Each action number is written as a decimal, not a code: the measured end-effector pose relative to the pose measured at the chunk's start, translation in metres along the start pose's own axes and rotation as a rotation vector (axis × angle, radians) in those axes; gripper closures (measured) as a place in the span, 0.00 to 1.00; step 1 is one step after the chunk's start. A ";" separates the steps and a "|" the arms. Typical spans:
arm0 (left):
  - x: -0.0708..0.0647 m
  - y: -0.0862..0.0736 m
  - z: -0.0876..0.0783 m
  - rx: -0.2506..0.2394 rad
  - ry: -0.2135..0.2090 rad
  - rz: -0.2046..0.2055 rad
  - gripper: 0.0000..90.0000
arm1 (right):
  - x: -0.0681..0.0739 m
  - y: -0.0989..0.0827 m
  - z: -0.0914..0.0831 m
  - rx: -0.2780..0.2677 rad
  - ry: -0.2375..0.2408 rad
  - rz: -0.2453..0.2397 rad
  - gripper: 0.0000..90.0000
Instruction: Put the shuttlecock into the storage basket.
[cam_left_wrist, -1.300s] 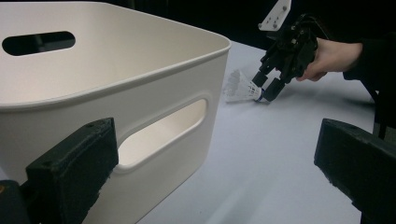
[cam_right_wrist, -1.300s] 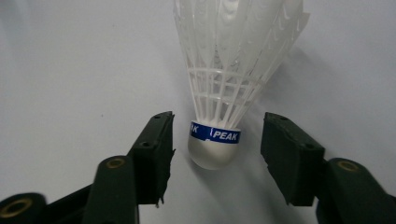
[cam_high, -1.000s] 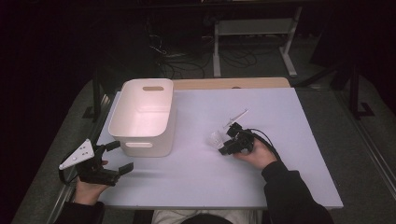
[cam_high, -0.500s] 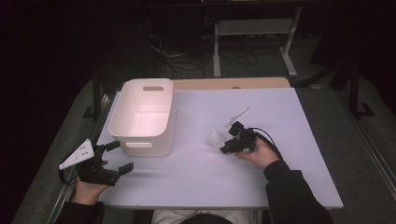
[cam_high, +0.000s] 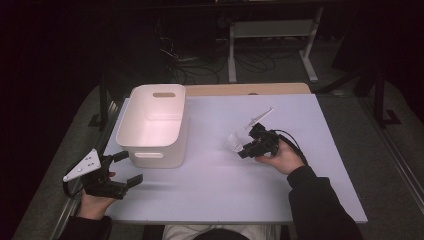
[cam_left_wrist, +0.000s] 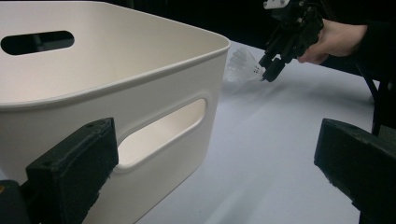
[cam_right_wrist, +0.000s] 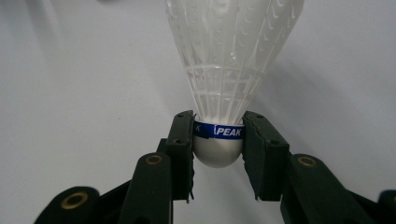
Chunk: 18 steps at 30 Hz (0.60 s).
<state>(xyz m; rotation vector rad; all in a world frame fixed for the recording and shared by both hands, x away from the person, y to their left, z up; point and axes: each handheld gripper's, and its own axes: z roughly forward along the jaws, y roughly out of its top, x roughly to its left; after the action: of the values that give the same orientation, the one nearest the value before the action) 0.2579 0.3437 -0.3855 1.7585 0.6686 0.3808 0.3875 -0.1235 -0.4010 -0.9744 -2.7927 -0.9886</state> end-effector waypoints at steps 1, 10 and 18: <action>0.000 0.000 0.000 -0.001 0.001 0.000 0.00 | 0.000 0.001 -0.002 -0.001 0.001 0.000 0.71; 0.000 0.000 0.000 -0.002 0.002 -0.001 0.00 | 0.001 0.006 -0.012 -0.012 0.000 -0.017 0.71; 0.000 0.000 -0.001 -0.003 0.008 -0.004 0.00 | 0.003 0.011 -0.020 -0.026 0.004 -0.029 0.71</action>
<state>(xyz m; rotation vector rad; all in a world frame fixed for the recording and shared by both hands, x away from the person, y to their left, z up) 0.2579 0.3444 -0.3855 1.7534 0.6766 0.3857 0.3881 -0.1269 -0.3778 -0.9360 -2.8060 -1.0312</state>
